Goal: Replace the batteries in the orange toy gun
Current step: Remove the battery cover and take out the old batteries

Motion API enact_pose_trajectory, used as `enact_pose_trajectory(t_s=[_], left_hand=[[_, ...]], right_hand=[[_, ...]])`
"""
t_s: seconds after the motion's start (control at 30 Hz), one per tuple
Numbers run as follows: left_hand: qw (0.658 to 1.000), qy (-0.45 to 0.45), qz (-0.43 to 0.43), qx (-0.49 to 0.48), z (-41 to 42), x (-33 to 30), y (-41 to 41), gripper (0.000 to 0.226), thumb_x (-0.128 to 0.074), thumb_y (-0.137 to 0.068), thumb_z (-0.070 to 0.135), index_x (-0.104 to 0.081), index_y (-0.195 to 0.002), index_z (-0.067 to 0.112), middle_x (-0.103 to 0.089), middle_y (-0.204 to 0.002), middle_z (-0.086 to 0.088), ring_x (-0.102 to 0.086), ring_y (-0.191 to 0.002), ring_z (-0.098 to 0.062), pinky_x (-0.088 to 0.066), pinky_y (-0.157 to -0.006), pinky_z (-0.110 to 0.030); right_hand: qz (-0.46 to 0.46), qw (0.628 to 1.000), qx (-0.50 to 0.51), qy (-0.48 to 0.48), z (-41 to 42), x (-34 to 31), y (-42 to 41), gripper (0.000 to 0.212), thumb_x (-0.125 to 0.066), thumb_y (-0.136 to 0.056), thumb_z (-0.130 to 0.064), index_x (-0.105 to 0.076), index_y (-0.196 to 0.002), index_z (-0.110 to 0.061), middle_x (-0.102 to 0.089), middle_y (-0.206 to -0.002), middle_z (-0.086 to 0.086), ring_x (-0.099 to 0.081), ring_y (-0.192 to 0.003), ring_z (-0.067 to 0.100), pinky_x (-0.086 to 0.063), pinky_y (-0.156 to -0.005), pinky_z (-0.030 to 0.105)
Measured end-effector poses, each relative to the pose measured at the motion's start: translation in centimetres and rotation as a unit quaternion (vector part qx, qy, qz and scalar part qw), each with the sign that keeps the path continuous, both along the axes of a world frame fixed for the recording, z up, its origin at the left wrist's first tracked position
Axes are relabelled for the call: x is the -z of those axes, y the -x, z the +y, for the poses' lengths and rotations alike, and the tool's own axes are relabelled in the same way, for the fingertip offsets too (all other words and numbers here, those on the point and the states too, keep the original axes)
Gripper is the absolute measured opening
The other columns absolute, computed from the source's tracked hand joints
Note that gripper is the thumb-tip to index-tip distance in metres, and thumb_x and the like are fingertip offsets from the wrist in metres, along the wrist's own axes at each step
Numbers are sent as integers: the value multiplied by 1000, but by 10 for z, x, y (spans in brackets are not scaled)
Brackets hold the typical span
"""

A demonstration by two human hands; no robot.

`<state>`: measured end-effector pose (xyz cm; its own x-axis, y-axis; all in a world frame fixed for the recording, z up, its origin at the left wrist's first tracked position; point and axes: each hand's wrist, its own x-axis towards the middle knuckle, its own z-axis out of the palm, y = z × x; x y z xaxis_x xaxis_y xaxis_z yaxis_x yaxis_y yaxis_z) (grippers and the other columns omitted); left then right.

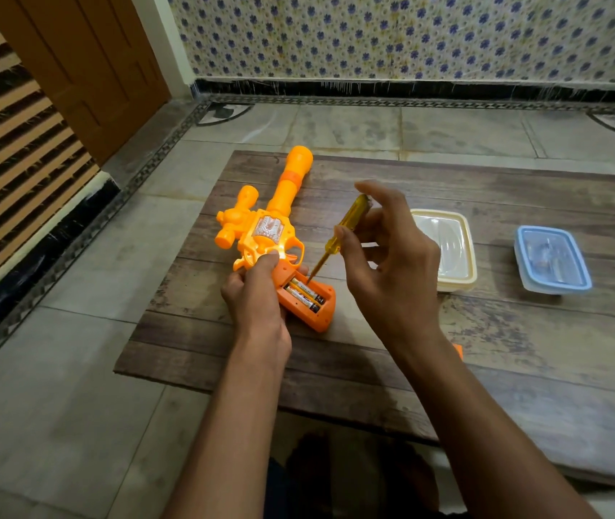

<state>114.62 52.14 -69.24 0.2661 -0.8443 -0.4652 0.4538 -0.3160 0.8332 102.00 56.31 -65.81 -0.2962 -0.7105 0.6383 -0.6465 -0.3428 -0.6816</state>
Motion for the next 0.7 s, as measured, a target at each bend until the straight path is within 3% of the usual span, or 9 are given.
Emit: enact_pose_trajectory(t_s=[0.07, 0.2, 0.53, 0.7], left_hand=[[1000, -1, -5, -4, 0, 0, 1, 29, -73, -92, 15, -67, -120, 18, -78, -99, -6, -78, -81, -21, -63, -78, -40], [1000, 3, -4, -1, 0, 0, 1, 40, -74, -90, 15, -66, -130, 14, -77, -112, -14, -78, -97, -32, -63, -89, -51], [1000, -2, -7, 0, 1, -3, 1, 29, -73, -91, 13, -70, -120, 14, -78, -103, -10, -78, -92, -29, -64, -86, -47], [1000, 4, -1, 0, 2, -4, 1, 40, -76, -80, 19, -70, -119, 13, -78, -106, -19, -78, -95, -39, -62, -88, -60]], right_hand=[[-12, 1000, -6, 8, -2, 3, -2, 38, -73, -93, -9, -59, -128, -8, -67, -89, 2, -70, -82, 9, -60, -71, 21], [-15, 1000, -11, 8, -7, 10, -7, 36, -77, -91, -13, -62, -123, -6, -68, -86, 3, -71, -78, 12, -60, -68, 28], [13, 999, 38, 31, -9, 13, -12, 34, -82, -88, -17, -65, -114, -4, -69, -82, 4, -70, -72, 15, -59, -65, 30], [11, 999, 23, 26, -7, 13, -10, 33, -82, -89, -17, -64, -113, -3, -70, -84, 4, -71, -74, 13, -59, -65, 26]])
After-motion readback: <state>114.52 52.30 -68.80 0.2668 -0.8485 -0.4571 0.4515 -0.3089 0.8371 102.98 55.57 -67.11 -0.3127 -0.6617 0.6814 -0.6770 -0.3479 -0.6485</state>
